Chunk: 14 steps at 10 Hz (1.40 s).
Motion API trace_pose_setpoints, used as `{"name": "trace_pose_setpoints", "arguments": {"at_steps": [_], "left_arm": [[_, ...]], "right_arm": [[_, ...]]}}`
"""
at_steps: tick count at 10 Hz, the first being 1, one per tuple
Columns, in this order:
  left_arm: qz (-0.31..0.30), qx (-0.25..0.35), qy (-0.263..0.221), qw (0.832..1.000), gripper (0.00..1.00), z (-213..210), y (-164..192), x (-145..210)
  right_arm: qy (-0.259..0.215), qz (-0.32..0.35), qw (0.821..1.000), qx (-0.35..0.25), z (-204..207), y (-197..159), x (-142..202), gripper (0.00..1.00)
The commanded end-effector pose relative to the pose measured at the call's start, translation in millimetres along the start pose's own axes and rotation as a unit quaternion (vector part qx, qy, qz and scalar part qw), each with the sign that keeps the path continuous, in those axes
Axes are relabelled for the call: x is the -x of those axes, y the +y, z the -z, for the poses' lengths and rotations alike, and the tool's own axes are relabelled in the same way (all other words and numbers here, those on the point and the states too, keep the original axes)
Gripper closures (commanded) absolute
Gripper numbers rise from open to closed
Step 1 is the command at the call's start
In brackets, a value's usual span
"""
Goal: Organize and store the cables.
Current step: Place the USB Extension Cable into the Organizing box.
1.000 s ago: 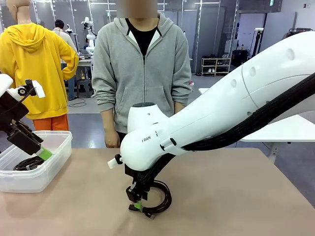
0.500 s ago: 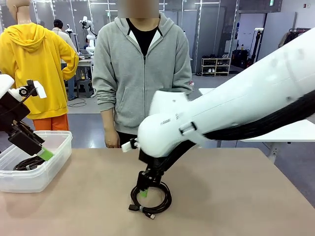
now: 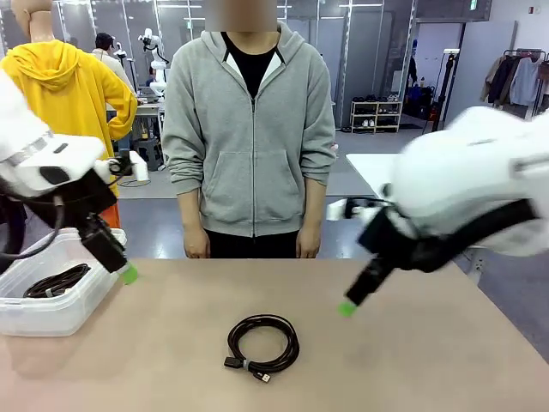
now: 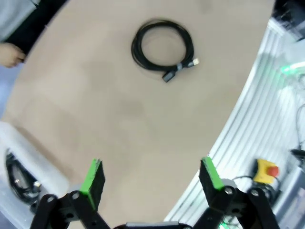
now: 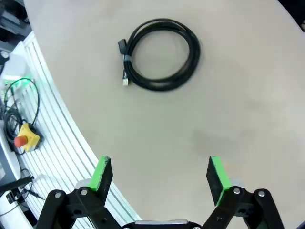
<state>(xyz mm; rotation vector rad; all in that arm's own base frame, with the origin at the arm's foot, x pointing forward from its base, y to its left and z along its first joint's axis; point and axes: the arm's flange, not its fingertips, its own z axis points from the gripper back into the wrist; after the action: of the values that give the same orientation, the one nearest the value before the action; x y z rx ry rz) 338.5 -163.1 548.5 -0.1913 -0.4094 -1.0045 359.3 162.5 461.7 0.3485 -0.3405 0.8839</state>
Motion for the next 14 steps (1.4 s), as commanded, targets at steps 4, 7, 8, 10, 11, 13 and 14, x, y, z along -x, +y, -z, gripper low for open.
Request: {"name": "trace_pose_setpoints", "arguments": {"at_steps": [4, 7, 8, 10, 11, 13, 14], "left_arm": [[0.035, -0.010, 0.056, 0.998, 0.00, 34.5, -1.9, -70.2], [0.136, -0.037, 0.115, 0.983, 0.00, 64.8, 0.3, -95.7], [0.159, -0.046, 0.135, 0.977, 0.00, 73.0, -0.2, -99.1], [0.215, -0.033, 0.152, 0.964, 0.00, 86.6, -6.0, -105.2], [0.217, -0.028, 0.160, 0.963, 0.00, 94.1, -6.2, -110.0], [0.204, -0.031, 0.144, 0.968, 0.00, 95.6, -9.4, -101.6], [0.204, -0.031, 0.144, 0.968, 0.00, 95.6, -9.4, -101.6]], "right_arm": [[-0.082, -0.021, 0.996, 0.008, -81.0, -19.8, 114.4, 0.00], [-0.103, -0.046, 0.993, 0.024, -109.5, -29.3, 167.0, 0.00], [-0.116, -0.064, 0.991, 0.035, -115.1, -31.8, 184.5, 0.00], [-0.160, -0.092, 0.983, -0.008, -114.7, -44.0, 211.6, 0.00], [-0.161, -0.093, 0.982, -0.017, -103.8, -61.1, 214.8, 0.00], [-0.138, -0.069, 0.988, 0.019, -166.5, -71.2, 166.2, 0.00], [-0.138, -0.069, 0.988, 0.019, -166.5, -71.2, 166.2, 0.00]]}}
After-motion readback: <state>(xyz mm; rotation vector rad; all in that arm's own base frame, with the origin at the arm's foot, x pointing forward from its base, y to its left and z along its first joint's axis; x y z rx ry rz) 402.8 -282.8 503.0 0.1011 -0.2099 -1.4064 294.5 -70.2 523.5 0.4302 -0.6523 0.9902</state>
